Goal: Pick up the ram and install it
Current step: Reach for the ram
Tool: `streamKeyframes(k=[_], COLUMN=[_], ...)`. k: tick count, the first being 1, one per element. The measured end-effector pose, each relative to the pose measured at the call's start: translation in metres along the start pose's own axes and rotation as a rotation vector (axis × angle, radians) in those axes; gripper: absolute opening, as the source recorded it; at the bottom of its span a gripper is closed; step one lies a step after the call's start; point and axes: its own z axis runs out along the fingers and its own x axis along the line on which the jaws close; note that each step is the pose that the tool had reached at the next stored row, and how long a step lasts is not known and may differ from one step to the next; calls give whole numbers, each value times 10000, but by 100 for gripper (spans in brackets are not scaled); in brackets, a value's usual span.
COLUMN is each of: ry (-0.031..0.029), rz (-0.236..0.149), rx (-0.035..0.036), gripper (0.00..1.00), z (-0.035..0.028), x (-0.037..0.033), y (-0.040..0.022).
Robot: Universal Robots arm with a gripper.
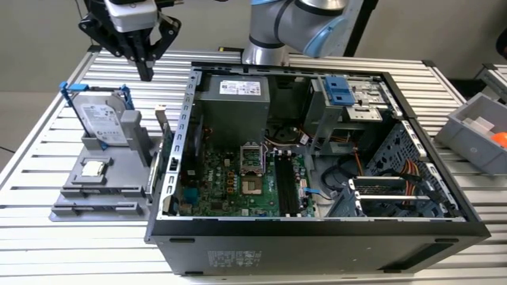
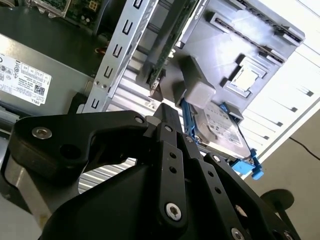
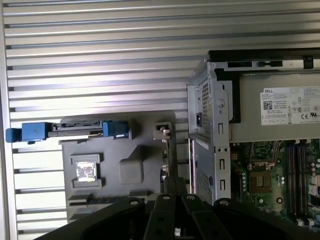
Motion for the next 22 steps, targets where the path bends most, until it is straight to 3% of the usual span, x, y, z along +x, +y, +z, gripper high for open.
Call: streamKeyframes(k=[22], ry=[0], rz=[-1], rx=[0], gripper=[0], z=[-1], x=[71], y=[-5])
